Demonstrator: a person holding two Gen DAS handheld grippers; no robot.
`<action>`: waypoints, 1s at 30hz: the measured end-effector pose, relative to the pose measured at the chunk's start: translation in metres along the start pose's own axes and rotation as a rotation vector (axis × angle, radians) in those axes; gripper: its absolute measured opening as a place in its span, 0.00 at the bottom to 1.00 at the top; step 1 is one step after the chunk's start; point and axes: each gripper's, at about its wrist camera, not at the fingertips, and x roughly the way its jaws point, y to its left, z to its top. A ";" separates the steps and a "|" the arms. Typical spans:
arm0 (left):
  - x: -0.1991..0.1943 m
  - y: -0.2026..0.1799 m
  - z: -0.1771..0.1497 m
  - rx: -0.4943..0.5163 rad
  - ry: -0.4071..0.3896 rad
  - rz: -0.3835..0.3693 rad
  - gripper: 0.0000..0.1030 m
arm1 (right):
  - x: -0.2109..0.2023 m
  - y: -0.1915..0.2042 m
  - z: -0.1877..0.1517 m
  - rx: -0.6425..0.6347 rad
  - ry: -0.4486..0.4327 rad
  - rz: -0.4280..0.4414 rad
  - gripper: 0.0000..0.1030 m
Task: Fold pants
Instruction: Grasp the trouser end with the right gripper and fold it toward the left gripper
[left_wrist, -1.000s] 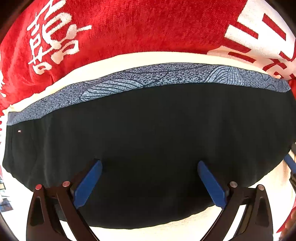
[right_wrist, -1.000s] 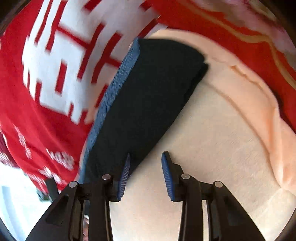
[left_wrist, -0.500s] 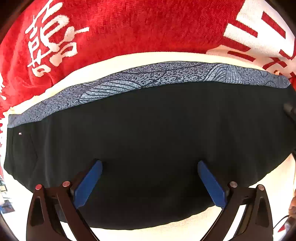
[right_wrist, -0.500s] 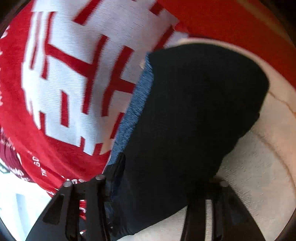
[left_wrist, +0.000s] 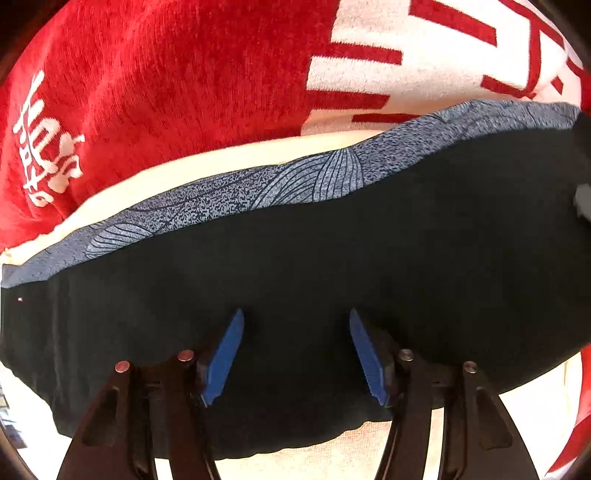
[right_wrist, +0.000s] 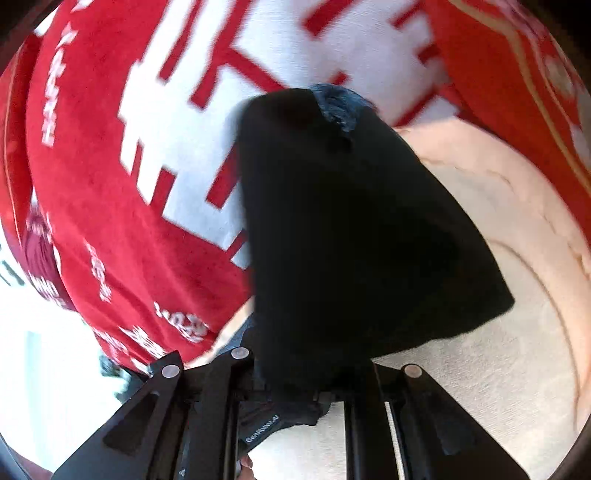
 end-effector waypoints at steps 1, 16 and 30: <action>0.001 0.001 0.001 -0.002 0.003 -0.010 0.59 | 0.001 0.006 -0.001 -0.020 -0.001 -0.010 0.15; -0.028 0.052 -0.005 0.008 -0.048 -0.092 0.59 | 0.038 0.138 -0.043 -0.473 0.035 -0.343 0.15; -0.029 0.281 -0.070 -0.124 -0.012 0.089 0.59 | 0.223 0.221 -0.208 -0.979 0.147 -0.800 0.36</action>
